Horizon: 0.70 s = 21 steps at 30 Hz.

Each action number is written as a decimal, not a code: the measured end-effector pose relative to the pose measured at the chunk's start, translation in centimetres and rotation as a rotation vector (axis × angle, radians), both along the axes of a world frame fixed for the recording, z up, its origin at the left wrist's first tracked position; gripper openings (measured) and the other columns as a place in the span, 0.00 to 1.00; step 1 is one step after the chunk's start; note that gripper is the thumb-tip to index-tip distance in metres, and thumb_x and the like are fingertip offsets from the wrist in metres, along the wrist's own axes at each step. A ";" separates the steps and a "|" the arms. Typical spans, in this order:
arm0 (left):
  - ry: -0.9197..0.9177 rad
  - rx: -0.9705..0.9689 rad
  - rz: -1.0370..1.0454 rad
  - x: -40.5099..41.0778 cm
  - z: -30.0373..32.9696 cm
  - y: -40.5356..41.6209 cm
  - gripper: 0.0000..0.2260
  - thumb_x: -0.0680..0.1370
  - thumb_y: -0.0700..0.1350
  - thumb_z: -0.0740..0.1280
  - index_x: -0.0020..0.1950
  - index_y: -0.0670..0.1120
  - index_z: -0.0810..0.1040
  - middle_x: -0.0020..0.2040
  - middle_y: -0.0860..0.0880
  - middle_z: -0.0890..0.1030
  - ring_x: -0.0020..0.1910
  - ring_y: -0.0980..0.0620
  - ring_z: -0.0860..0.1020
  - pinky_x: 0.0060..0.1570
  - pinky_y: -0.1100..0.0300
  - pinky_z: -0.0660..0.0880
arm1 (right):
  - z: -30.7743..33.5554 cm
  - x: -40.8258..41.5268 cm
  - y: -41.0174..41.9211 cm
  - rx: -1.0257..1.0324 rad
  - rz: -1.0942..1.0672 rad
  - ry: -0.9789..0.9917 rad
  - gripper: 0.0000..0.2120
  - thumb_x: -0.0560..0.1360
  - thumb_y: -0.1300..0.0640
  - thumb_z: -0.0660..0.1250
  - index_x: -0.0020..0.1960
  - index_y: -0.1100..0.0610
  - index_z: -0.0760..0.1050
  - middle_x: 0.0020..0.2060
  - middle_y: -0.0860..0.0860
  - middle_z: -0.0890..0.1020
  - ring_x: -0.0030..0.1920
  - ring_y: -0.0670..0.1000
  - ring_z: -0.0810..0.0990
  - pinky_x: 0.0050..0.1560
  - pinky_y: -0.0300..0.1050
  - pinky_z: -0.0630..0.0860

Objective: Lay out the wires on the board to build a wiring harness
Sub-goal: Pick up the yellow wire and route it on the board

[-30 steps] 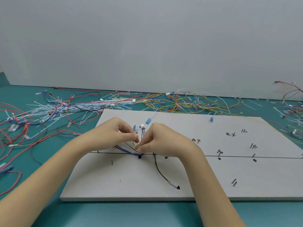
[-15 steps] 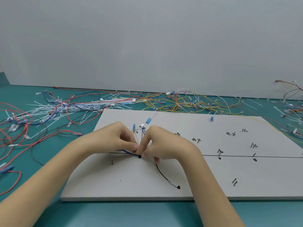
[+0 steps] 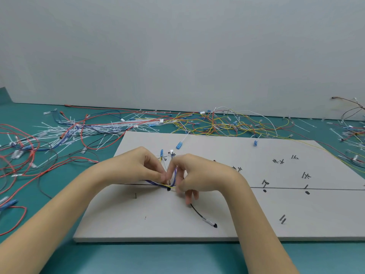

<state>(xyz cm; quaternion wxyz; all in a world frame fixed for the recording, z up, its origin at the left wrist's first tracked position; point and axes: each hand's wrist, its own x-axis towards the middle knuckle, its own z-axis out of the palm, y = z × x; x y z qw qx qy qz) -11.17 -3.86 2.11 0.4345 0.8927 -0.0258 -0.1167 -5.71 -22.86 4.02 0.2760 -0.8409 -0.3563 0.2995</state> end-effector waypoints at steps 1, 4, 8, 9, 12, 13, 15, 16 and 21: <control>0.004 -0.017 0.002 0.0 -0.1 -0.1 0.04 0.74 0.42 0.73 0.44 0.51 0.87 0.41 0.52 0.86 0.39 0.59 0.81 0.42 0.70 0.75 | 0.0 0.1 -0.1 0.012 -0.022 0.007 0.15 0.72 0.71 0.61 0.54 0.56 0.71 0.41 0.55 0.81 0.29 0.52 0.81 0.32 0.42 0.74; -0.004 -0.060 0.005 0.1 -0.4 -0.4 0.03 0.72 0.42 0.75 0.44 0.49 0.87 0.40 0.50 0.86 0.38 0.58 0.82 0.39 0.71 0.74 | 0.1 0.6 -0.6 0.036 -0.043 0.005 0.13 0.73 0.70 0.63 0.52 0.55 0.68 0.42 0.55 0.80 0.30 0.53 0.82 0.39 0.50 0.74; -0.027 -0.075 0.011 0.2 -0.7 -0.5 0.02 0.72 0.42 0.76 0.41 0.49 0.86 0.40 0.49 0.86 0.37 0.57 0.82 0.40 0.69 0.75 | 0.2 0.7 -0.9 0.023 -0.030 0.017 0.12 0.73 0.71 0.64 0.49 0.55 0.70 0.41 0.54 0.80 0.29 0.52 0.81 0.36 0.46 0.77; -0.030 -0.076 0.013 0.2 -0.8 -0.6 0.03 0.71 0.41 0.76 0.40 0.49 0.86 0.39 0.49 0.86 0.37 0.57 0.82 0.40 0.69 0.75 | 0.2 0.8 -1.0 0.022 -0.032 0.013 0.11 0.73 0.71 0.64 0.48 0.55 0.71 0.40 0.53 0.80 0.28 0.51 0.81 0.34 0.43 0.77; -0.049 -0.062 0.026 0.4 -1.1 -0.9 0.04 0.71 0.39 0.76 0.39 0.48 0.85 0.38 0.48 0.86 0.37 0.56 0.82 0.38 0.68 0.74 | 0.2 1.2 -1.2 0.020 -0.052 -0.022 0.10 0.73 0.69 0.68 0.45 0.55 0.71 0.40 0.54 0.79 0.25 0.47 0.78 0.28 0.37 0.74; -0.050 -0.065 0.032 0.4 -1.2 -1.1 0.04 0.71 0.38 0.76 0.40 0.47 0.84 0.38 0.47 0.85 0.37 0.55 0.82 0.38 0.68 0.75 | 0.2 1.4 -1.4 0.022 -0.059 -0.028 0.10 0.72 0.68 0.69 0.45 0.56 0.72 0.39 0.54 0.79 0.25 0.47 0.77 0.28 0.38 0.74; -0.049 -0.075 0.041 0.5 -1.2 -1.2 0.05 0.71 0.37 0.76 0.42 0.46 0.83 0.38 0.47 0.85 0.37 0.54 0.83 0.38 0.67 0.75 | 0.3 1.7 -1.7 0.017 -0.076 -0.044 0.08 0.72 0.66 0.72 0.44 0.57 0.74 0.35 0.53 0.79 0.24 0.47 0.76 0.27 0.37 0.73; -0.055 -0.068 0.040 0.5 -1.2 -1.2 0.05 0.71 0.37 0.75 0.43 0.46 0.83 0.37 0.47 0.85 0.37 0.55 0.82 0.38 0.67 0.75 | 0.3 1.9 -1.9 0.011 -0.089 -0.054 0.07 0.71 0.64 0.73 0.44 0.57 0.75 0.34 0.52 0.79 0.24 0.46 0.75 0.27 0.36 0.72; -0.174 0.071 0.024 0.3 -1.5 -1.8 0.06 0.70 0.39 0.74 0.38 0.51 0.85 0.34 0.53 0.84 0.33 0.60 0.80 0.35 0.69 0.73 | 0.6 3.0 -3.5 0.083 -0.177 -0.055 0.02 0.70 0.61 0.74 0.39 0.58 0.82 0.27 0.49 0.80 0.24 0.45 0.73 0.26 0.36 0.70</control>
